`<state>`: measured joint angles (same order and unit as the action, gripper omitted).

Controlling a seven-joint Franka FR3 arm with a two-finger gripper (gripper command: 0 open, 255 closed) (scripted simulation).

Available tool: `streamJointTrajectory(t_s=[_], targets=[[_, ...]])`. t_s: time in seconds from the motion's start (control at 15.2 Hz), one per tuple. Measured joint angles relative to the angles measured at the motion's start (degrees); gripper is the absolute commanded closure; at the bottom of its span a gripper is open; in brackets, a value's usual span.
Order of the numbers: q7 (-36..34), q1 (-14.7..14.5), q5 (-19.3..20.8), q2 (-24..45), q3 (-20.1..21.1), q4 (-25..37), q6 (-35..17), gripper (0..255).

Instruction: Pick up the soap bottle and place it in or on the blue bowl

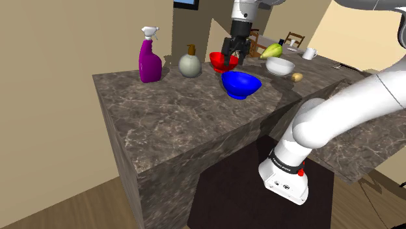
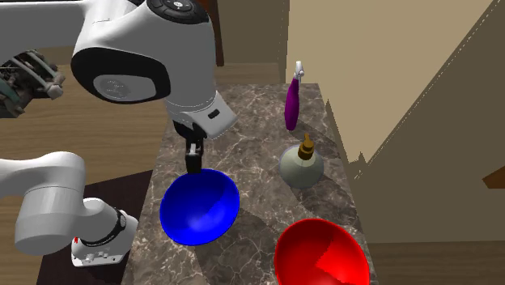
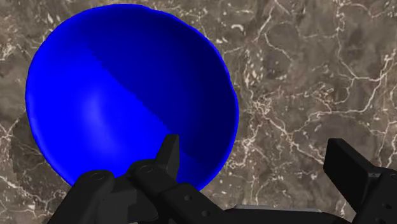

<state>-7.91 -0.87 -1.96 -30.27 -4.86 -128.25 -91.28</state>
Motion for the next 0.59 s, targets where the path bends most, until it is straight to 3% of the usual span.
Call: streamJointTrajectory(t_s=[0.59], targets=[[2.9, -0.1, 0.1, 18.3, -1.6, 16.2, -5.3, 0]])
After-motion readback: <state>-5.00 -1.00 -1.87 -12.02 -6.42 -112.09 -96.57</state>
